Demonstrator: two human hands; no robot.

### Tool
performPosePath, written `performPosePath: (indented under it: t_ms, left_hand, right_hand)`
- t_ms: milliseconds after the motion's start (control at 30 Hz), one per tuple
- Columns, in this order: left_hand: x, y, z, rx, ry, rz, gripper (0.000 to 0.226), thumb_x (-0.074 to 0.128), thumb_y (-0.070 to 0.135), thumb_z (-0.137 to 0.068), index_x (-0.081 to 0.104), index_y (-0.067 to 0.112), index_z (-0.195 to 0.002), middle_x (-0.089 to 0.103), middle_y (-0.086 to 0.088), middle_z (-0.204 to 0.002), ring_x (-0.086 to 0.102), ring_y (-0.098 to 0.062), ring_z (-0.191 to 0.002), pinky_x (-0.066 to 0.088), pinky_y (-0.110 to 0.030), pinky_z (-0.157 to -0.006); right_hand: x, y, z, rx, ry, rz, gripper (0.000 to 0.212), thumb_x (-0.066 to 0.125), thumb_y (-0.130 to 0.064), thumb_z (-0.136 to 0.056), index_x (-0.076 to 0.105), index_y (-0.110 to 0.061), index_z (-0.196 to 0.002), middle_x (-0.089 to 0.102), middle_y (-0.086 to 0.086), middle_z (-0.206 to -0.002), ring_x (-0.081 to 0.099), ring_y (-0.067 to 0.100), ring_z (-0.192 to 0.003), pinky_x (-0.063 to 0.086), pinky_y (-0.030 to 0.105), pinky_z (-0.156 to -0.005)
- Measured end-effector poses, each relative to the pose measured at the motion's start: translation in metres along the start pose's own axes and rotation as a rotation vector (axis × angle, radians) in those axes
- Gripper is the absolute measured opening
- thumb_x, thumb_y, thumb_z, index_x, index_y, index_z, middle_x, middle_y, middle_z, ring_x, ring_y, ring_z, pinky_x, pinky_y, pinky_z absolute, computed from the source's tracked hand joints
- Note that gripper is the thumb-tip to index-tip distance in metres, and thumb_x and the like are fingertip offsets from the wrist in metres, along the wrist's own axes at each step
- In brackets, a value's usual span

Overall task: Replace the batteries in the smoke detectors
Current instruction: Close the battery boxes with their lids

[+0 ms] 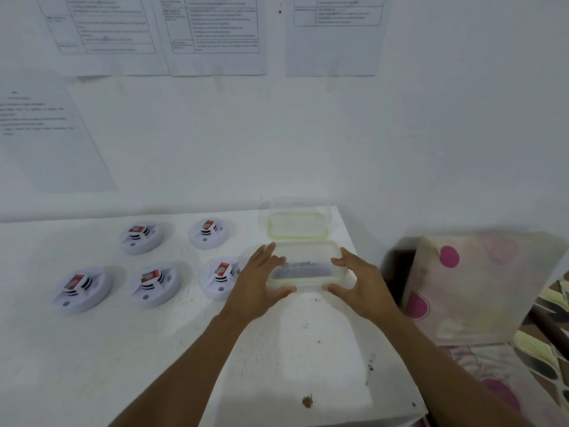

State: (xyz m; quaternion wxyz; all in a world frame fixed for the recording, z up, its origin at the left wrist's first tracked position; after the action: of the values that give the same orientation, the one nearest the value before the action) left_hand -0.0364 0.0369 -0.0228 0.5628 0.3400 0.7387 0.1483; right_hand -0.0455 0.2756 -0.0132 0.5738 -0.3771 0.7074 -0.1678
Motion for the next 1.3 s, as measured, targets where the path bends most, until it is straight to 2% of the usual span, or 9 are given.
performPosePath:
  t_ms: [167, 300, 533, 633, 733, 833, 967, 1100, 1300]
  left_hand:
    - [0.002, -0.002, 0.000, 0.006, -0.012, 0.041, 0.074, 0.062, 0.068, -0.073, 0.056, 0.022, -0.131, 0.029, 0.010, -0.156, 0.019, -0.012, -0.147, 0.020, -0.031, -0.114]
    - [-0.004, -0.006, -0.002, 0.005, 0.034, 0.070, 0.059, 0.071, 0.055, -0.076, 0.057, 0.033, -0.129, 0.030, 0.007, -0.155, 0.022, -0.009, -0.141, 0.023, -0.030, -0.110]
    - [-0.017, -0.008, 0.003, 0.013, 0.291, 0.030, 0.030, 0.075, 0.019, -0.082, 0.069, 0.020, -0.111, 0.050, -0.005, -0.122, 0.050, -0.014, -0.101, 0.054, -0.042, -0.086]
    - [-0.007, -0.003, 0.012, -0.022, 0.196, 0.179, 0.042, 0.068, 0.036, -0.080, 0.063, 0.030, -0.121, 0.041, 0.003, -0.143, 0.046, -0.004, -0.123, 0.048, -0.034, -0.100]
    - [0.008, 0.008, 0.020, -0.053, -0.029, 0.207, 0.079, 0.073, 0.065, -0.071, 0.045, 0.037, -0.139, 0.012, 0.019, -0.159, 0.013, 0.009, -0.143, 0.022, -0.014, -0.108]
    - [0.014, 0.016, 0.020, -0.082, -0.117, 0.190, 0.099, 0.076, 0.066, -0.062, 0.037, 0.034, -0.147, 0.002, 0.018, -0.160, 0.002, 0.008, -0.143, 0.017, -0.022, -0.114]
    - [0.009, 0.017, 0.012, -0.090, -0.150, 0.269, 0.081, 0.078, 0.054, -0.066, 0.040, 0.047, -0.137, 0.014, 0.006, -0.162, 0.011, 0.002, -0.144, 0.021, -0.032, -0.119]
    - [0.002, 0.008, 0.005, -0.067, -0.197, 0.299, 0.069, 0.082, 0.035, -0.075, 0.046, 0.047, -0.133, 0.023, 0.003, -0.160, 0.024, -0.006, -0.146, 0.033, -0.034, -0.116]
    - [0.004, 0.011, 0.007, -0.056, -0.066, 0.305, 0.063, 0.083, 0.037, -0.072, 0.052, 0.042, -0.127, 0.034, 0.002, -0.155, 0.032, -0.007, -0.142, 0.037, -0.033, -0.114]
  right_hand:
    - [0.002, -0.001, 0.000, -0.041, 0.005, 0.026, 0.056, 0.083, -0.041, -0.071, 0.063, -0.021, -0.119, 0.047, -0.001, -0.146, 0.044, 0.014, -0.135, 0.034, 0.026, -0.108]
    - [-0.001, -0.003, -0.007, -0.013, -0.127, -0.023, 0.040, 0.077, -0.048, -0.076, 0.054, -0.032, -0.104, 0.024, -0.017, -0.154, 0.028, 0.000, -0.138, 0.032, 0.025, -0.101]
    - [-0.007, -0.002, 0.000, -0.026, -0.091, -0.058, 0.039, 0.069, -0.038, -0.087, 0.060, -0.033, -0.124, 0.056, -0.014, -0.114, 0.052, 0.002, -0.110, 0.046, 0.031, -0.098]
    - [0.000, -0.002, 0.017, -0.058, -0.051, -0.093, 0.039, 0.071, -0.030, -0.087, 0.062, -0.032, -0.124, 0.054, -0.012, -0.107, 0.054, 0.004, -0.106, 0.047, 0.027, -0.094]
    - [0.004, -0.008, 0.026, -0.120, 0.016, -0.092, 0.026, 0.074, -0.023, -0.085, 0.070, -0.031, -0.109, 0.047, -0.013, -0.117, 0.048, 0.002, -0.117, 0.038, 0.012, -0.096]
    - [0.005, -0.018, 0.028, -0.172, -0.023, -0.085, 0.017, 0.074, -0.024, -0.084, 0.071, -0.031, -0.100, 0.048, -0.014, -0.136, 0.042, -0.004, -0.129, 0.036, 0.017, -0.106]
    - [-0.004, -0.020, 0.020, -0.137, -0.054, -0.102, 0.039, 0.080, -0.029, -0.079, 0.065, -0.035, -0.115, 0.051, -0.011, -0.132, 0.051, 0.001, -0.119, 0.050, 0.027, -0.097]
    - [-0.003, -0.015, 0.006, -0.065, -0.202, -0.020, 0.065, 0.084, -0.046, -0.069, 0.056, -0.042, -0.128, 0.029, -0.022, -0.150, 0.033, -0.009, -0.132, 0.035, 0.020, -0.106]
    - [0.007, -0.019, 0.006, -0.114, -0.108, -0.088, 0.061, 0.088, -0.042, -0.064, 0.064, -0.031, -0.119, 0.035, -0.026, -0.145, 0.031, -0.019, -0.130, 0.025, 0.002, -0.101]
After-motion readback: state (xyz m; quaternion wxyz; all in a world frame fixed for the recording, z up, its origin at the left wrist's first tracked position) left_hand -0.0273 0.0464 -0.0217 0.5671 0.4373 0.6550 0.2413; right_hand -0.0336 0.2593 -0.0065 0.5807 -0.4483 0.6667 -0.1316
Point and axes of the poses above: each hand's wrist, its own z-axis away from the middle knuckle, its own x-axis out of the palm, y = z × x, the point moved 5 cm from there along -z, towards the middle knuckle
